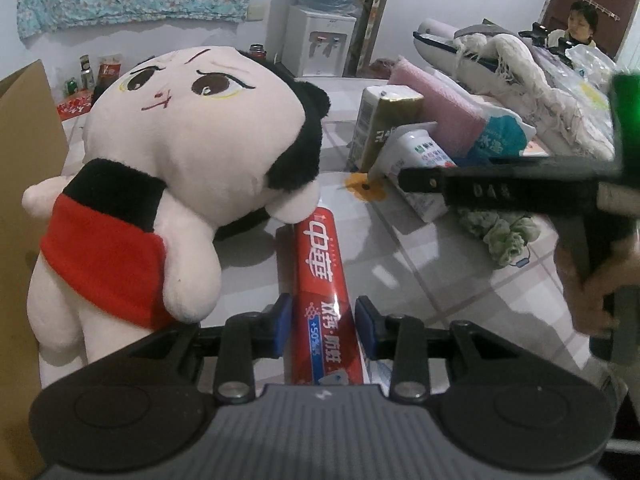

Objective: Organize soft objects
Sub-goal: 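Grasp the red toothpaste tube with the left tool while the right grasps the yogurt cup, then carry the toothpaste and yogurt cup with both tools over the cardboard box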

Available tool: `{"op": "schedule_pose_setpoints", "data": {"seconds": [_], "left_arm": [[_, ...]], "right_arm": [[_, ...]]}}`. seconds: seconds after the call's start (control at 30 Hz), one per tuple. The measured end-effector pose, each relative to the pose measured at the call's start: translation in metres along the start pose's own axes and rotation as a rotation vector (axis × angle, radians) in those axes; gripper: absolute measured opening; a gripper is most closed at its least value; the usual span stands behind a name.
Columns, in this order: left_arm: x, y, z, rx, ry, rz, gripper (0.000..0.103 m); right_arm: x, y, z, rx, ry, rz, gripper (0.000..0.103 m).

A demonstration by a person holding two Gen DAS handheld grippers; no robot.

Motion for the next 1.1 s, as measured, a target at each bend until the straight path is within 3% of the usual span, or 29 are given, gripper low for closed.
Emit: {"op": "schedule_pose_setpoints", "data": {"seconds": [0.2, 0.37, 0.57, 0.67, 0.7, 0.77, 0.83, 0.9, 1.0, 1.1], "left_arm": [[-0.007, 0.004, -0.006, -0.016, 0.023, -0.016, 0.037], [-0.010, 0.000, -0.009, 0.015, 0.012, 0.003, 0.052], [-0.001, -0.007, 0.001, 0.035, -0.019, 0.034, 0.055], [0.009, -0.004, 0.010, -0.032, -0.008, 0.027, 0.055], [0.011, -0.003, 0.012, -0.041, -0.008, 0.023, 0.055], [0.016, -0.005, 0.017, -0.033, -0.011, 0.027, 0.055], [0.019, -0.008, 0.019, -0.016, -0.015, 0.023, 0.051], [0.018, -0.008, 0.017, -0.001, -0.020, 0.064, 0.030], [0.014, -0.005, 0.013, -0.034, -0.018, 0.053, 0.027], [0.004, -0.010, 0.005, 0.006, -0.021, 0.046, 0.027]], "right_arm": [[-0.042, 0.007, -0.039, 0.028, 0.015, 0.021, 0.045], [-0.062, 0.009, -0.068, 0.073, 0.121, 0.073, 0.050], [-0.056, 0.014, -0.061, 0.060, 0.105, 0.077, 0.066], [-0.049, 0.008, -0.050, 0.084, 0.061, 0.030, 0.062], [-0.048, 0.007, -0.048, 0.091, 0.062, 0.052, 0.049], [-0.046, 0.006, -0.048, 0.123, 0.058, 0.064, 0.047], [-0.046, 0.010, -0.050, 0.111, 0.046, 0.041, 0.046], [-0.049, 0.014, -0.054, 0.124, 0.046, 0.030, 0.046], [-0.061, 0.019, -0.065, 0.152, 0.044, 0.037, 0.046], [-0.077, 0.028, -0.079, 0.189, 0.027, 0.018, 0.046]]}}
Point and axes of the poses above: each gripper's, at about its wrist camera, not at the fingertips, and x roughly the way its jaws point, y to its left, z to its top, the point moved 6 cm from there along x, roughly the way its jaws point, and after that the axes turned 4 degrees about z, right-handed, at the moved point
